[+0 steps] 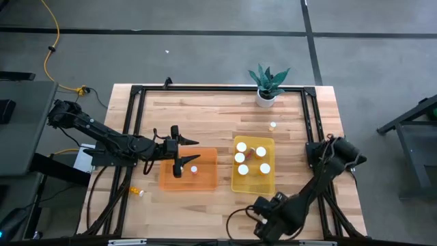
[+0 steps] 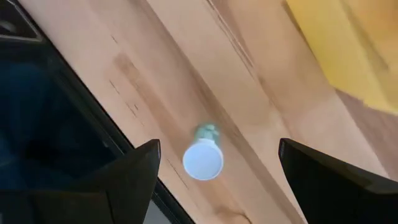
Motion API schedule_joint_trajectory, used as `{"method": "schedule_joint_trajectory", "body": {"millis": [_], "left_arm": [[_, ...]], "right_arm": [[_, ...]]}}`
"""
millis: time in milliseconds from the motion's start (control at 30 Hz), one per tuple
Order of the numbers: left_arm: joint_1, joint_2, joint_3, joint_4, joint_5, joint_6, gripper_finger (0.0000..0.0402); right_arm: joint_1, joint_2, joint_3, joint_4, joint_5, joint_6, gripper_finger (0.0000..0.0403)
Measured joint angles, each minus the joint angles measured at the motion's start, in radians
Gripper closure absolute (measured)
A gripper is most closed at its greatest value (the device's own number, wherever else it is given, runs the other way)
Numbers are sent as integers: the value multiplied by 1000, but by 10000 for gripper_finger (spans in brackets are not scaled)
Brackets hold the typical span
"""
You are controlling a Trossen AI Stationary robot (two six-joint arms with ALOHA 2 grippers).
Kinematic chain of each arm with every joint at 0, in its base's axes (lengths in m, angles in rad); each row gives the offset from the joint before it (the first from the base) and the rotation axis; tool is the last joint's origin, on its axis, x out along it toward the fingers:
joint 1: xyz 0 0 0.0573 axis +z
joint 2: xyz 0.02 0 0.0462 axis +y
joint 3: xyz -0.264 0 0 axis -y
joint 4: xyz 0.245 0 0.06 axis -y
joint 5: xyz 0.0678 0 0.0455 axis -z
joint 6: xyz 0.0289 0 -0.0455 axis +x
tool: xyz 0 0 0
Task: Pick and place medicine bottles into bin by pill shape (circle, oval)
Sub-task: Put the blue tablet bottle into the orange bin
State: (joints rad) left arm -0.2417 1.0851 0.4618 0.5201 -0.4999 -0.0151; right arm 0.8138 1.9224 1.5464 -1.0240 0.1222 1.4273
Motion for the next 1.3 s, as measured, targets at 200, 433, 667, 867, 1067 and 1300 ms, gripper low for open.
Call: {"method": "schedule_joint_trajectory", "body": {"millis": [200,433,667,867,1067,1300], "left_arm": [[0,0,0,0,0,0,181],[0,0,0,0,0,0,181],[0,0,0,0,0,0,181],[0,0,0,0,0,0,181],[0,0,0,0,0,0,181],[0,0,0,0,0,0,181]], "right_arm": [[-4,110,100,-53,-95,13,84],[-9,143,108,-83,-128,18,85],[-9,142,108,-94,-118,41,132],[-9,142,108,-84,-125,50,214],[-9,142,108,-48,-131,50,276],[-9,141,108,-49,-133,23,300]]}}
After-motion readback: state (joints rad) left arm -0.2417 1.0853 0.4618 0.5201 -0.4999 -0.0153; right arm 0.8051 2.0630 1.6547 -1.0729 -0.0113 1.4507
